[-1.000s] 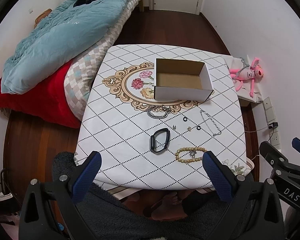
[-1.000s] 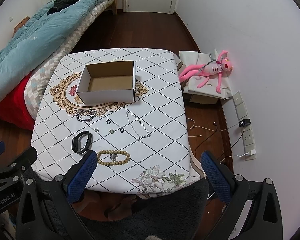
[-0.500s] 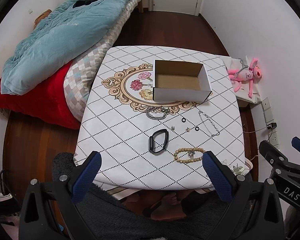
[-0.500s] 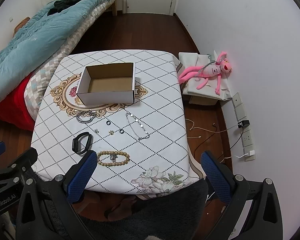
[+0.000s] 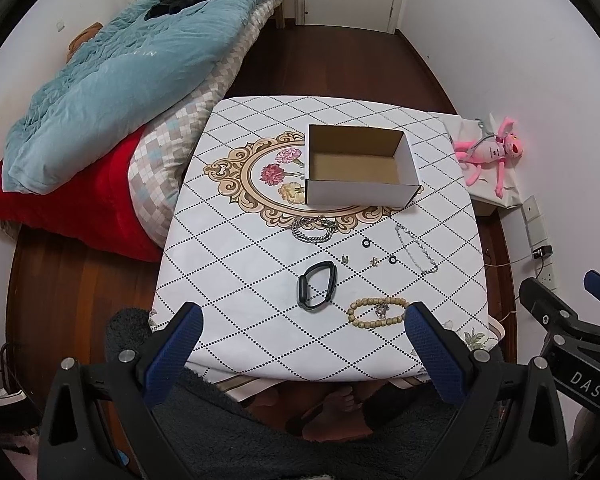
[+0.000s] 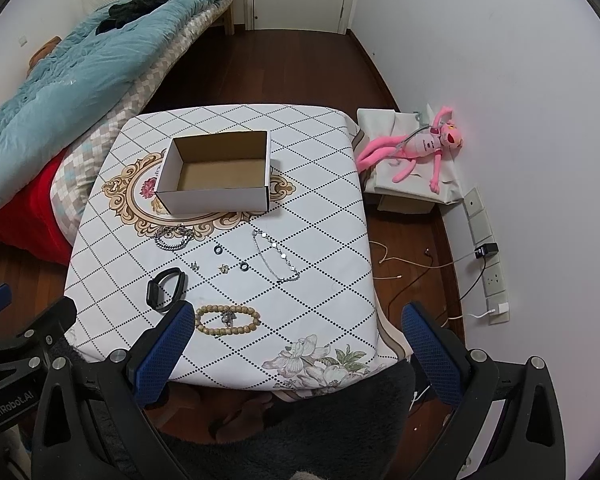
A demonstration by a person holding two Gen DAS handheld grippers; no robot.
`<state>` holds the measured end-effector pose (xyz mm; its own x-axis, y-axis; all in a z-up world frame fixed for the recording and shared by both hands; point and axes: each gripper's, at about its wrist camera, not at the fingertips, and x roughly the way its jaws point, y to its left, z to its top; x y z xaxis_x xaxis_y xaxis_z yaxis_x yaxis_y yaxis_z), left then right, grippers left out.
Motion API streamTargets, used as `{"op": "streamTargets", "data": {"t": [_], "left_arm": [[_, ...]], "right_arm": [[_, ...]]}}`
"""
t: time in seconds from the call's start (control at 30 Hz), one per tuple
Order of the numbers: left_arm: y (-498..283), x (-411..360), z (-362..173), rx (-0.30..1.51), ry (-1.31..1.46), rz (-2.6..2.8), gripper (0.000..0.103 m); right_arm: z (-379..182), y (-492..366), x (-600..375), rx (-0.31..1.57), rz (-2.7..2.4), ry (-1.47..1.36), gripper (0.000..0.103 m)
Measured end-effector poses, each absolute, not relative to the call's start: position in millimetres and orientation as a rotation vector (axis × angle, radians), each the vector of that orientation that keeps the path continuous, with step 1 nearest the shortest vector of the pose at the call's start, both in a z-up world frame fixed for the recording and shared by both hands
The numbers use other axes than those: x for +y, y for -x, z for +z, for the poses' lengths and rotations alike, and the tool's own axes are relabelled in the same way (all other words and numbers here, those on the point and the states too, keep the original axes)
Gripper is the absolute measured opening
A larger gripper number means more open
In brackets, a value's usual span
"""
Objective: Organize jewelry
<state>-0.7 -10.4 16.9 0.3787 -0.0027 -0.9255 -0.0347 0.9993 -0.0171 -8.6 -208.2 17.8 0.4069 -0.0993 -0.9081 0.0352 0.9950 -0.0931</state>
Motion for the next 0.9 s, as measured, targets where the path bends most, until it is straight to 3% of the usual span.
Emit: {"op": "streamTargets", "data": {"t": [0.9], "left_arm": [[-5.5,-12.6,5.6,1.174,0.024,0.033,0.103]], "right_arm": [[20.8,2.0,-211.8,1.141,-0.096,0.048,0.103]]}}
